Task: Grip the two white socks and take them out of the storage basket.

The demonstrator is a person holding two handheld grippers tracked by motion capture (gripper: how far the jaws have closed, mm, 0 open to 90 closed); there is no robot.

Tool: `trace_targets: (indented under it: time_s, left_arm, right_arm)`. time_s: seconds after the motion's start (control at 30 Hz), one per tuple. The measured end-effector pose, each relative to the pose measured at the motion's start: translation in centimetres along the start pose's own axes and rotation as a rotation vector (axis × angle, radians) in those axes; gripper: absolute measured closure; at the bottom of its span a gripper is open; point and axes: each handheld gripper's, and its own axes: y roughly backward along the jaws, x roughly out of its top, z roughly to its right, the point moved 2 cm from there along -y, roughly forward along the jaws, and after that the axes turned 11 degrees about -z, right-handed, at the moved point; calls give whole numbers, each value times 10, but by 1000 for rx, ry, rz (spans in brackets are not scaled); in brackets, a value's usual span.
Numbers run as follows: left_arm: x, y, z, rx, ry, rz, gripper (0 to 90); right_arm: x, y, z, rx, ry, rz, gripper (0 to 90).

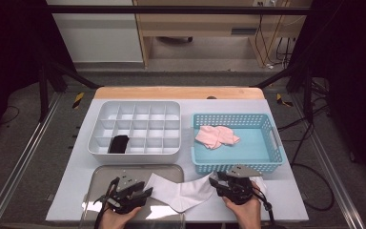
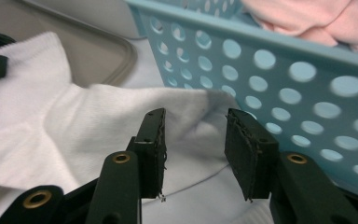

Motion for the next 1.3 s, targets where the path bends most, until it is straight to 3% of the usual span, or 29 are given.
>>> trace_targets:
  time_s: [0.17,0.23,0.37,0.47,0.53,0.77,0.87,0.97,1.0,1.03,1.13,1.23,1.3]
  left_arm:
    - [0,0,0,5,8,-1,685]
    - [0,0,-1,1,10,-3,728]
    - [0,0,-1,-13,10,-5,782]
    - [0,0,-1,-13,4,-5,804]
    - [0,2,-1,-17,5,1,812]
    - [0,8,-5,-32,17,14,813]
    - [0,7,-6,-26,10,10,802]
    - [1,6,-6,-21,-4,15,781]
    - [1,5,-6,-18,-2,20,777]
    - [1,5,-7,-16,0,21,772]
    - [2,3,-8,-20,9,20,774]
    - [2,2,-10,-26,18,18,790]
    - [2,1,-10,-30,22,18,803]
  right_arm:
    - [-1,-14,1,-46,24,-67,565]
    - [-3,-18,0,-61,36,-108,603]
    - [-4,-16,-1,-87,40,-120,726]
    - [-5,-13,-1,-57,40,-141,876]
    - [-6,-10,-2,-9,25,-151,893]
    - [-26,14,-10,61,9,-188,894]
    - [-30,15,-8,74,-5,-194,857]
    - [-27,15,-4,73,-25,-146,768]
    - [-25,16,-3,61,-21,-111,704]
    - [-23,16,-2,40,-14,-82,700]
    - [-17,12,-3,-6,9,-34,602]
    - [-13,1,-3,-33,32,-63,613]
    - [-14,-4,-3,-31,44,-114,704]
